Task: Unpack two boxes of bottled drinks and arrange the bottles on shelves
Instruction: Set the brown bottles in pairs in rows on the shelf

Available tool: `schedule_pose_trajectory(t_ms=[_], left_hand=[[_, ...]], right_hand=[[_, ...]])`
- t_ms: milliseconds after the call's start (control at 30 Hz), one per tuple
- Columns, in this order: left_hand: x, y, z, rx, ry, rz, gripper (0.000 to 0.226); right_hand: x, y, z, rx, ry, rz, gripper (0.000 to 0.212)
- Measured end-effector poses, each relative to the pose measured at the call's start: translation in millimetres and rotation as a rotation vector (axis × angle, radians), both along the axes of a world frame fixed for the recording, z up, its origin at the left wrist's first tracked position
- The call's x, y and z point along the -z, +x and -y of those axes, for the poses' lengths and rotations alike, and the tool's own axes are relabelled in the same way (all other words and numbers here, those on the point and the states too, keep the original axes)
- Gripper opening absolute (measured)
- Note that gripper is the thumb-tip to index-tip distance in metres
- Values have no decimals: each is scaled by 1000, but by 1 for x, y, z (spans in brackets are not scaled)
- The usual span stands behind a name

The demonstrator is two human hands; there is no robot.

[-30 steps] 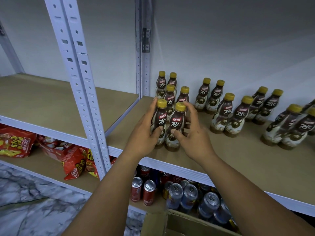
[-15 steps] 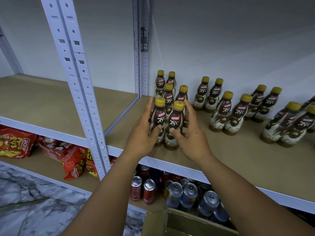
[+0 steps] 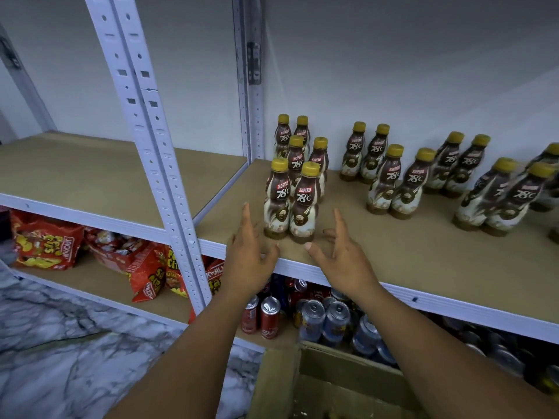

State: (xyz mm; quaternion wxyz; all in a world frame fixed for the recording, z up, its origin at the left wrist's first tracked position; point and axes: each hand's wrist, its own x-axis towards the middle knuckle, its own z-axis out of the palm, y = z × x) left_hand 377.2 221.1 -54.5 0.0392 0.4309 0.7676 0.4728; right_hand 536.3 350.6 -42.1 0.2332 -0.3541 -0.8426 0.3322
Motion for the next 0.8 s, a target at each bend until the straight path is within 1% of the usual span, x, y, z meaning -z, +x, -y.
schedule_pose_trajectory(t_ms=[67, 133, 267, 333, 400, 433, 500, 600, 733, 800], left_hand=[[8, 17, 8, -50, -15, -26, 94], [16, 36, 13, -36, -6, -60, 86], [31, 66, 18, 28, -13, -183, 76], [36, 84, 20, 49, -25, -195, 72], [44, 105, 24, 112, -54, -187, 71], [49, 114, 25, 152, -78, -177, 72], [61, 131, 27, 224, -134, -142, 73], [86, 149, 29, 299, -236, -34, 75], [118, 170, 33, 375, -370, 50, 76], [134, 178, 35, 411, -429, 122, 74]], right_hand=[[4, 14, 7, -13, 41, 54, 91], [12, 33, 17, -16, 112, 77, 83], [35, 75, 33, -30, 358, 94, 74], [45, 96, 40, -43, 390, 73, 67], [59, 119, 46, -35, 407, 30, 52], [67, 131, 48, -20, 398, 24, 47], [85, 158, 51, 26, 320, 55, 44], [115, 200, 53, 103, 141, 123, 48], [155, 247, 60, 215, -50, 142, 50], [175, 263, 64, 275, -174, 158, 52]])
